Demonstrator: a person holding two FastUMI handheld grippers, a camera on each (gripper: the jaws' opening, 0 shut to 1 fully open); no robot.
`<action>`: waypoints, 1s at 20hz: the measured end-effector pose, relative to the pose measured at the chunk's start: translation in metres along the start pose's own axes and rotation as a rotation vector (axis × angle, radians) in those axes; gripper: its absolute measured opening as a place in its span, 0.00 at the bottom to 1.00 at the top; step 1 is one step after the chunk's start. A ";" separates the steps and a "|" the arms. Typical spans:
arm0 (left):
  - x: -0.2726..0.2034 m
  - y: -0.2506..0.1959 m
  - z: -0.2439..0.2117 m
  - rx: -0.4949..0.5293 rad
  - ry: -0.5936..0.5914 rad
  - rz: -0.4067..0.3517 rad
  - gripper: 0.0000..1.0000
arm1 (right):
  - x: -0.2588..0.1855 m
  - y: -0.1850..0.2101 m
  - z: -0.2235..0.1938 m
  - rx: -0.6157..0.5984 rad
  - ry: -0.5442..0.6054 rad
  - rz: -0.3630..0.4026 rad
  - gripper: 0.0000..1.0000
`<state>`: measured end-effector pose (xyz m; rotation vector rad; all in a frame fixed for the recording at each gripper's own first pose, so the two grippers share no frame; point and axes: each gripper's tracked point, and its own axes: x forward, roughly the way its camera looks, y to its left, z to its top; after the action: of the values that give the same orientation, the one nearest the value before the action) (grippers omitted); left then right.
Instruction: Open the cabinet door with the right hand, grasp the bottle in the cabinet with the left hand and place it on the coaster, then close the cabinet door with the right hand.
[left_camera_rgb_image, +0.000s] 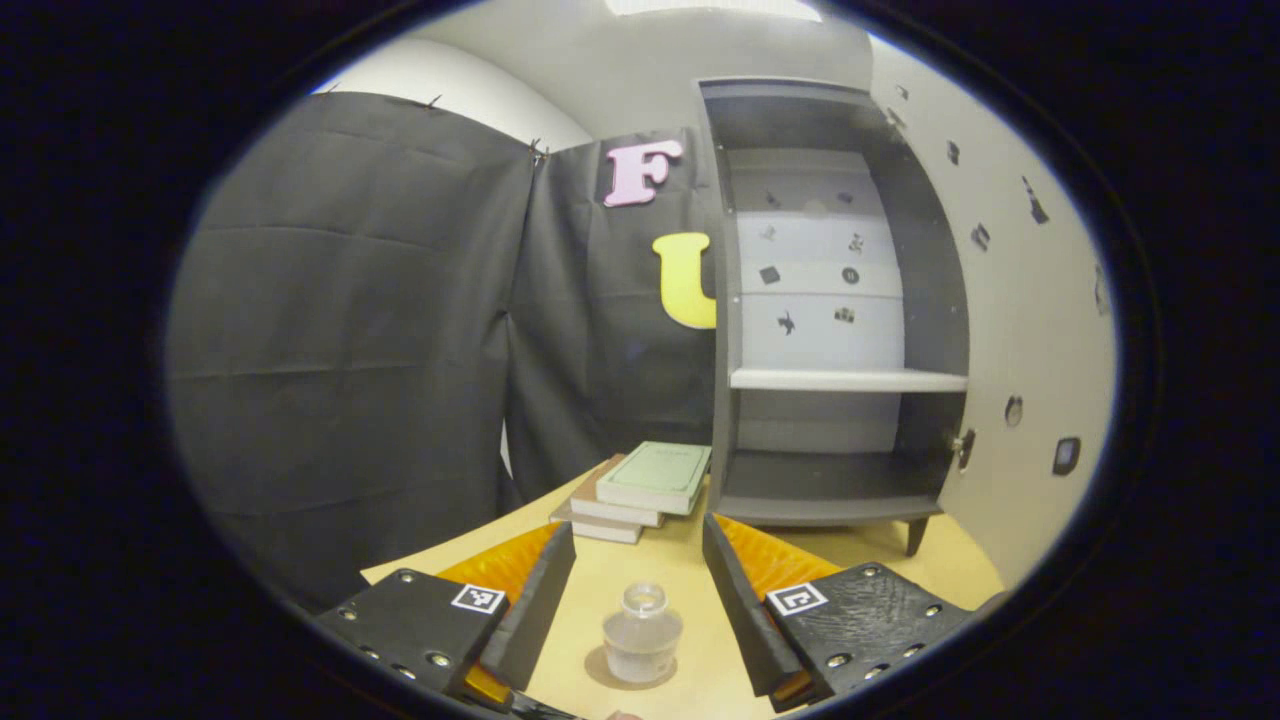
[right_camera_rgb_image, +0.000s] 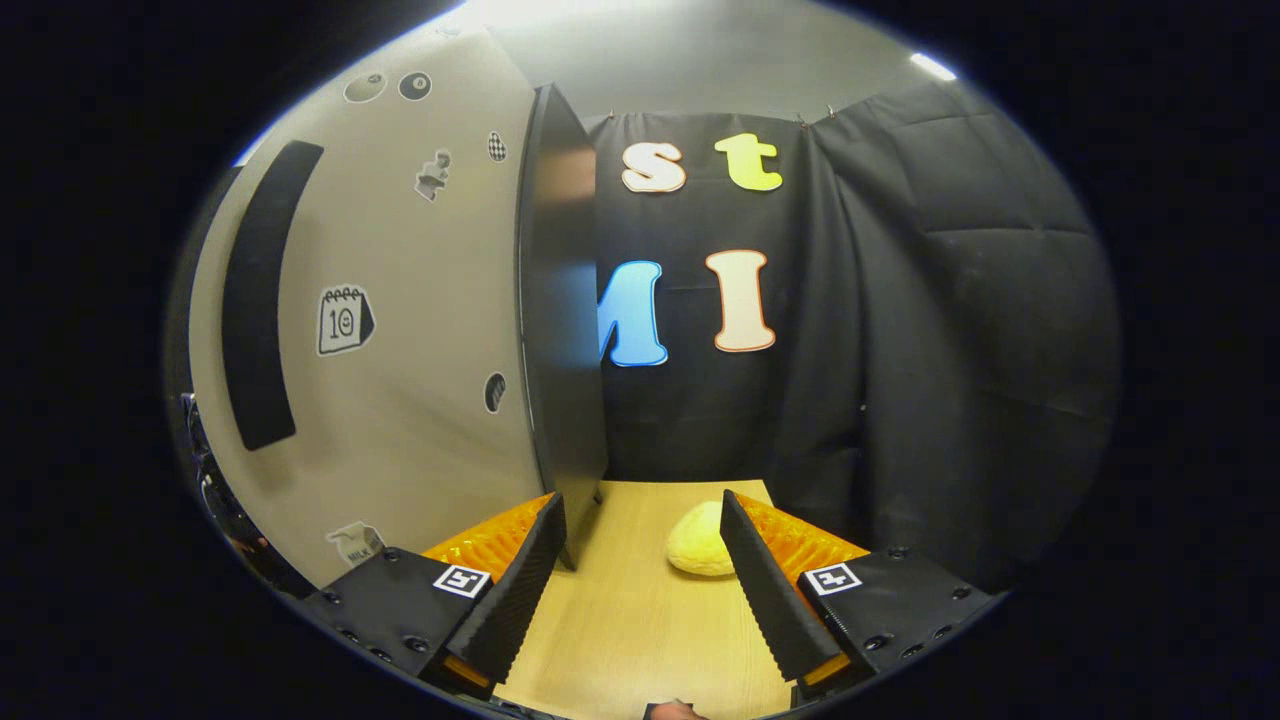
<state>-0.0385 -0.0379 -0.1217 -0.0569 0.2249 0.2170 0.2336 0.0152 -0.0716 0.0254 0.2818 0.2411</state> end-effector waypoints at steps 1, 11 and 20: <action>-0.003 -0.001 0.017 0.006 -0.013 -0.009 0.80 | -0.002 0.001 0.005 0.005 -0.010 0.006 0.98; -0.019 0.000 0.110 -0.010 -0.035 -0.139 0.80 | -0.023 0.030 0.066 -0.006 -0.092 0.021 0.98; 0.008 0.049 0.113 -0.008 -0.053 -0.164 0.80 | -0.055 0.063 0.096 -0.045 -0.137 -0.046 0.92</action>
<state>-0.0175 0.0201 -0.0150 -0.0770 0.1659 0.0557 0.1945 0.0646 0.0388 -0.0087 0.1400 0.1986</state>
